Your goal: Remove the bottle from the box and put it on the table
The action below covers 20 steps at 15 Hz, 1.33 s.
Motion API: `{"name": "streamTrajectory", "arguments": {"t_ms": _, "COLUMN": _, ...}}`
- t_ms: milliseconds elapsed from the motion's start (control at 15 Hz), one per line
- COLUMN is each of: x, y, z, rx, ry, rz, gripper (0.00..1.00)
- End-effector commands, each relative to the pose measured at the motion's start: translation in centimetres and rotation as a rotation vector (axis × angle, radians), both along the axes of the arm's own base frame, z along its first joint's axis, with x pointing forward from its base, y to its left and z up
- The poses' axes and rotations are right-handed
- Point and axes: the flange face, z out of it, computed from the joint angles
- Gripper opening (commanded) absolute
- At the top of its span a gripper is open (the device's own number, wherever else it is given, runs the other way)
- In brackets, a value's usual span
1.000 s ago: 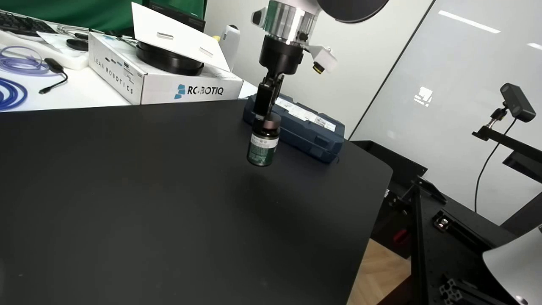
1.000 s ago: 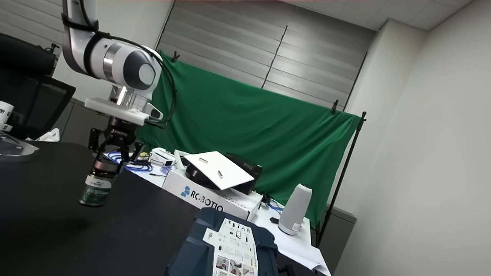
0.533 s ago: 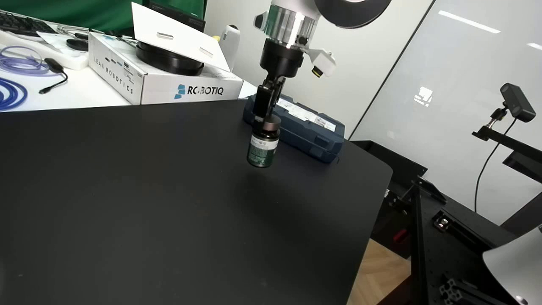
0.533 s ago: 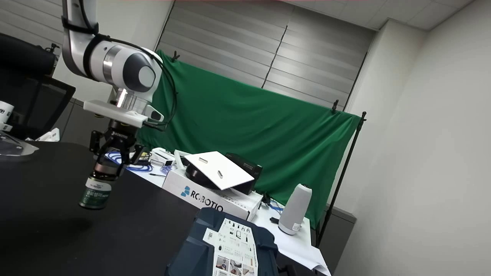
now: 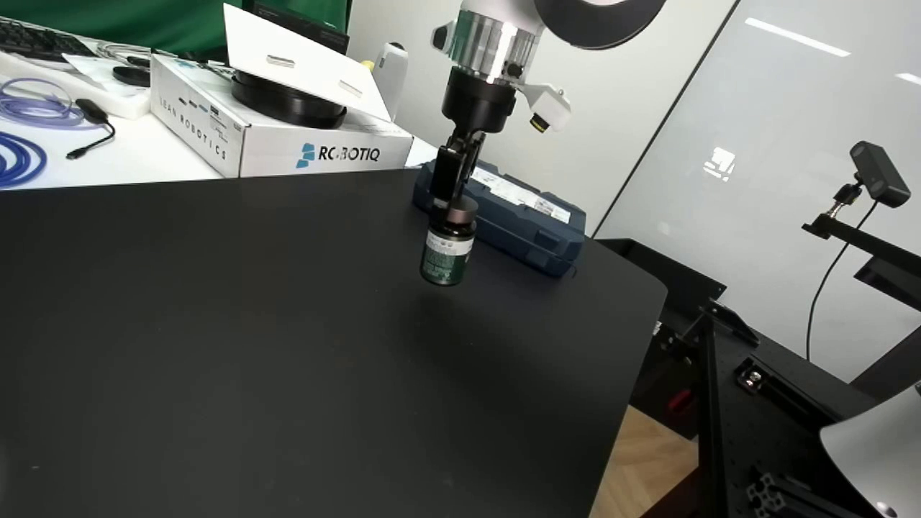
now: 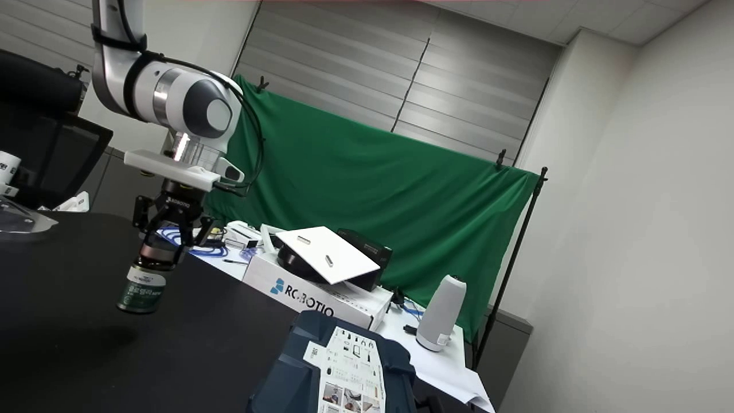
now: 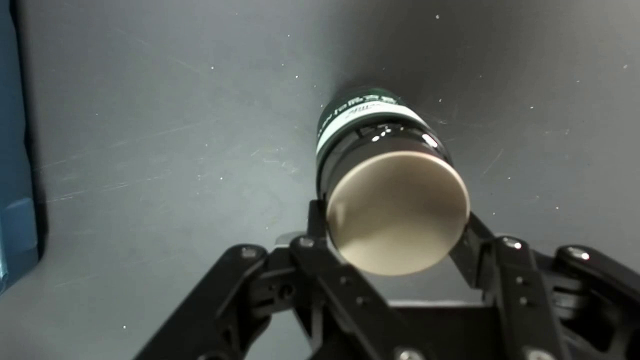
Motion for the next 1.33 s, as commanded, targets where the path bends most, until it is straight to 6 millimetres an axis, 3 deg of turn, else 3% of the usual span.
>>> {"name": "streamTrajectory", "arguments": {"t_ms": 0, "x": 0.0, "y": 0.0, "z": 0.1, "rx": 0.000, "ry": 0.001, "rz": 0.000, "gripper": 0.60}}
{"name": "streamTrajectory", "arguments": {"t_ms": 67, "x": 0.0, "y": 0.0, "z": 0.1, "rx": 0.000, "ry": 0.001, "rz": 0.000, "gripper": 0.60}}
{"name": "streamTrajectory", "arguments": {"t_ms": 133, "x": 0.0, "y": 0.0, "z": 0.1, "rx": 0.000, "ry": 0.001, "rz": 0.000, "gripper": 0.35}}
{"name": "streamTrajectory", "arguments": {"t_ms": 733, "x": 0.6, "y": 0.4, "z": -2.1, "rx": 0.014, "ry": -0.022, "rz": -0.006, "gripper": 0.35}}
{"name": "streamTrajectory", "arguments": {"t_ms": 1267, "x": 0.1, "y": -1.1, "z": -2.9, "rx": 0.032, "ry": -0.114, "rz": -0.020, "gripper": 0.35}}
